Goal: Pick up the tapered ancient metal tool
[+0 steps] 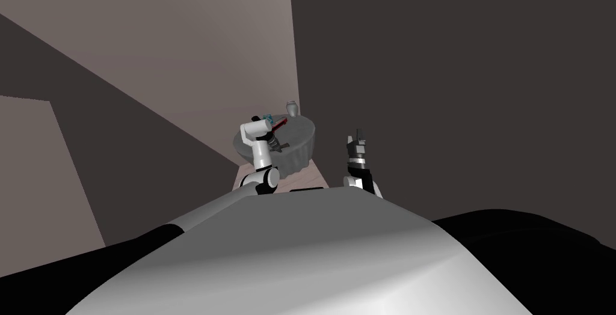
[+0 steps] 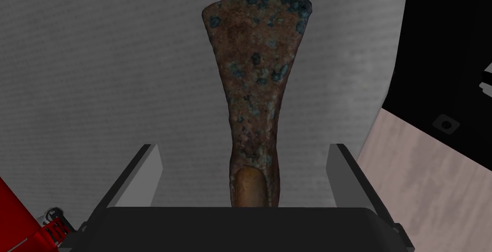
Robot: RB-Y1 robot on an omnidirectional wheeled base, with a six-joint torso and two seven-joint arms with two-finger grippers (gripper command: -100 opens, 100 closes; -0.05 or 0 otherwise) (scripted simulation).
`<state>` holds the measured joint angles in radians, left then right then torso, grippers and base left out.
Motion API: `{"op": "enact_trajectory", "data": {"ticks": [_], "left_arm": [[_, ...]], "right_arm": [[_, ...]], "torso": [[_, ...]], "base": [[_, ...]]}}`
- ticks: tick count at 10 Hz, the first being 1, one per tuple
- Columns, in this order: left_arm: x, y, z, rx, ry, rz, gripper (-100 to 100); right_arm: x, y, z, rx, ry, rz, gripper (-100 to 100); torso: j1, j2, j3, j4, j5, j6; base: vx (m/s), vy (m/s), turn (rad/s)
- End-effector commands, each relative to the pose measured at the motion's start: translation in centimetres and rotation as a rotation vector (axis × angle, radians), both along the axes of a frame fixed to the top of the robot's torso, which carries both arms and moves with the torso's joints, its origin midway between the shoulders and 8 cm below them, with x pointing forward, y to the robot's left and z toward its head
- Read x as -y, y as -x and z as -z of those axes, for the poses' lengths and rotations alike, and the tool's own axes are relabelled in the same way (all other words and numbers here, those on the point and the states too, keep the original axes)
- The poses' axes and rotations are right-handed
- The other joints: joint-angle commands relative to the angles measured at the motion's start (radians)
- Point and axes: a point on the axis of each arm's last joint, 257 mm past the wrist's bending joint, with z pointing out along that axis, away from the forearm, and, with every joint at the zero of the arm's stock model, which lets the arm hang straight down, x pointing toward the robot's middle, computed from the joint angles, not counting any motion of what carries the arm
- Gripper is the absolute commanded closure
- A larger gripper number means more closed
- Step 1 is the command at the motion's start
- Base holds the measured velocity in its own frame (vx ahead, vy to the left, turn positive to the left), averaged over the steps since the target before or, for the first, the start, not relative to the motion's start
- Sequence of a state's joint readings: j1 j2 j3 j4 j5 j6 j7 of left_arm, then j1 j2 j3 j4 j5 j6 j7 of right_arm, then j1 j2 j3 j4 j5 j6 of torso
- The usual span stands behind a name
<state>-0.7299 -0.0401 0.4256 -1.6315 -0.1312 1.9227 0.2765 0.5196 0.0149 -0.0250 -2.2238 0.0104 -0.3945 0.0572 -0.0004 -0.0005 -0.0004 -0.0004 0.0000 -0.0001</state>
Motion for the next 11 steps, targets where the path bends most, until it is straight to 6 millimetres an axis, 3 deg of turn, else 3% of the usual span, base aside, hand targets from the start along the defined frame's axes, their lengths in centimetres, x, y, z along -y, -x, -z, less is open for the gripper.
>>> {"op": "enact_trajectory", "data": {"ticks": [1, 5, 6, 7, 10, 11], "left_arm": [[0.0, 0.0, 0.0, 0.000, 0.000, 0.000, 100], [0.0, 0.0, 0.0, -0.001, 0.000, 0.000, 100], [0.0, 0.0, 0.0, -0.001, 0.000, 0.000, 0], [-0.1, 0.2, -0.9, -0.001, 0.000, -0.002, 100], [-0.1, 0.3, -1.5, 0.000, 0.000, -0.003, 100], [-0.1, 0.4, -1.5, -0.001, 0.000, -0.003, 0]], "right_arm": [[0.0, 0.0, 0.0, 0.000, 0.000, 0.000, 0], [0.0, 0.0, 0.0, 0.000, 0.000, 0.000, 0], [0.0, 0.0, 0.0, 0.000, 0.000, 0.000, 0], [0.0, 0.0, 0.0, 0.000, 0.000, 0.000, 0], [0.0, 0.0, 0.0, 0.000, 0.000, 0.000, 0], [0.0, 0.0, 0.0, 0.000, 0.000, 0.000, 0]], "torso": [[0.000, 0.000, 0.000, 0.000, 0.000, 0.000], [0.000, 0.000, 0.000, 0.000, 0.000, 0.000], [0.001, 0.000, 0.000, 0.000, 0.000, 0.000], [0.001, 0.000, 0.000, 0.000, 0.000, 0.000], [0.001, 0.001, 0.001, 0.000, 0.000, 0.000], [0.001, 0.000, 0.000, 0.000, 0.000, 0.000]], "base": [[0.000, 0.000, 0.000], [0.000, 0.000, 0.000], [0.000, 0.000, 0.000], [-0.007, 0.007, -0.018], [-0.003, 0.009, -0.010], [0.000, 0.000, 0.000]]}}
